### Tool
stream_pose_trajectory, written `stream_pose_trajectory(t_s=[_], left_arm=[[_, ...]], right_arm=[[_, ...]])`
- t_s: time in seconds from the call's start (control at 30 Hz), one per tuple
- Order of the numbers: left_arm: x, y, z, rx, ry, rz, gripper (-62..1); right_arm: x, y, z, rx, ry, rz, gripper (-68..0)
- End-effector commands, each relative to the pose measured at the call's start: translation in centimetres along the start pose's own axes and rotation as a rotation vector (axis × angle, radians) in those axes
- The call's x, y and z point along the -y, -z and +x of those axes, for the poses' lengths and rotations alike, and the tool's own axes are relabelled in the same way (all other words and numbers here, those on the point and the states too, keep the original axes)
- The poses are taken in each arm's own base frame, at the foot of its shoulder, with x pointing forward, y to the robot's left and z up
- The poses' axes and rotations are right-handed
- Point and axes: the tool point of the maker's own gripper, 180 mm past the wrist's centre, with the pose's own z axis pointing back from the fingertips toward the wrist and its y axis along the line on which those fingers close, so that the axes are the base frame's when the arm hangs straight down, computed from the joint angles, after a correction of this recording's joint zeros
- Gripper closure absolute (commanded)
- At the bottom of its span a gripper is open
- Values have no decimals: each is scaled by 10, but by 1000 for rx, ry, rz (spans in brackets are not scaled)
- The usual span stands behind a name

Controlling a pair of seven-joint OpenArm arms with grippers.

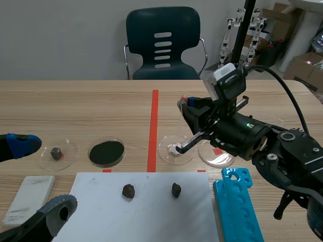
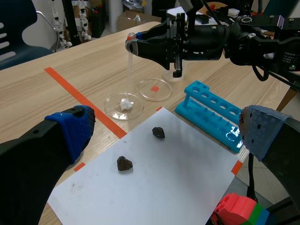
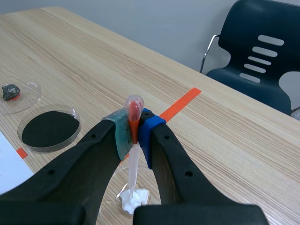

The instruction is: Squeeze the dropper onto the mineral

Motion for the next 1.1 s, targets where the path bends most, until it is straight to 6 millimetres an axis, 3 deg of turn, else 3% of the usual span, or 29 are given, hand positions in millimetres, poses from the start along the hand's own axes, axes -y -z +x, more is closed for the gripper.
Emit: stream_pose_trajectory(t_s=[0.0, 1.07], left_arm=[[1, 2, 7, 35, -10, 1, -623], [1, 2, 7, 35, -10, 1, -623]], right_arm=[[7, 5, 13, 40, -14, -7, -10], [7, 4, 20, 50, -22, -3, -10]])
